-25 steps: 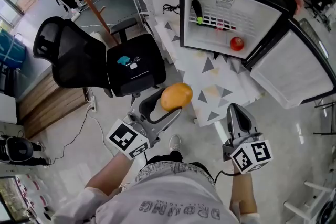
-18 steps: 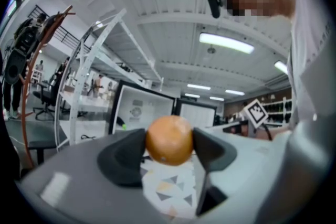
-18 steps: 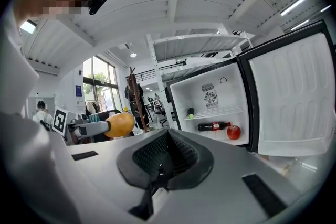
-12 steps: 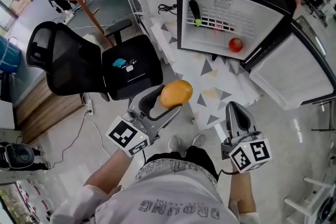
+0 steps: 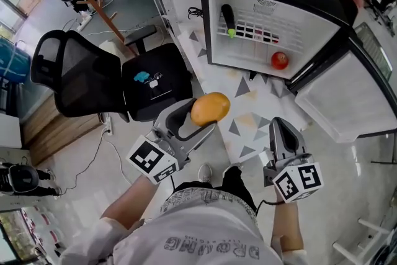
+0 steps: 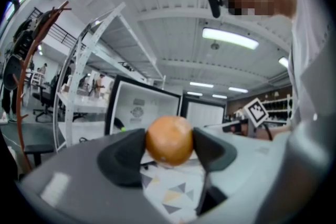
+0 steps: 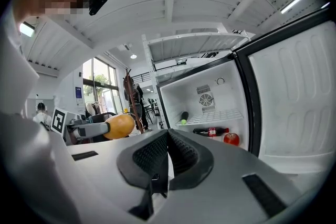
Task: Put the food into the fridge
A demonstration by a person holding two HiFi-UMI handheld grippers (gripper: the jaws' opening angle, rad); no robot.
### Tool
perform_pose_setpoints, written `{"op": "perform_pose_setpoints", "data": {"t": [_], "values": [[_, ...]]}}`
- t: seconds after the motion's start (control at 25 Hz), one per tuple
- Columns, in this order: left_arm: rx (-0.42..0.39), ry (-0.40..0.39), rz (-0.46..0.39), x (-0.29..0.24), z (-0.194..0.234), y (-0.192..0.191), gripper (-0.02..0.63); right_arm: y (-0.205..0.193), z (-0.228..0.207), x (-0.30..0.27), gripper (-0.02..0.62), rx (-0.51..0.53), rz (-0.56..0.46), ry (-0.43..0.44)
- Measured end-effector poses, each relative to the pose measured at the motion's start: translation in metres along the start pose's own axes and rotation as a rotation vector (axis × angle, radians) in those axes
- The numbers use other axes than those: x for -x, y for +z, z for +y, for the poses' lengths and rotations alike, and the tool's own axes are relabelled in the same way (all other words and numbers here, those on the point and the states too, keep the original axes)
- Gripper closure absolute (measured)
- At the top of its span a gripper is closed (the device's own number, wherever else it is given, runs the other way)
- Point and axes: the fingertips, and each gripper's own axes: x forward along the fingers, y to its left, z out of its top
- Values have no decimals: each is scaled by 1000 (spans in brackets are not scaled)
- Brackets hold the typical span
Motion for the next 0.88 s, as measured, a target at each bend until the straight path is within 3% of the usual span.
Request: {"op": "perform_pose_setpoints", "data": {"t": [0.52,0.88], "values": [[-31,104,39,-84,17,5,316,28,-73,-40,592,0,6,109],[-77,186,66,-132,35,7,316,32,-100,-57,592,-11,23,200]]}}
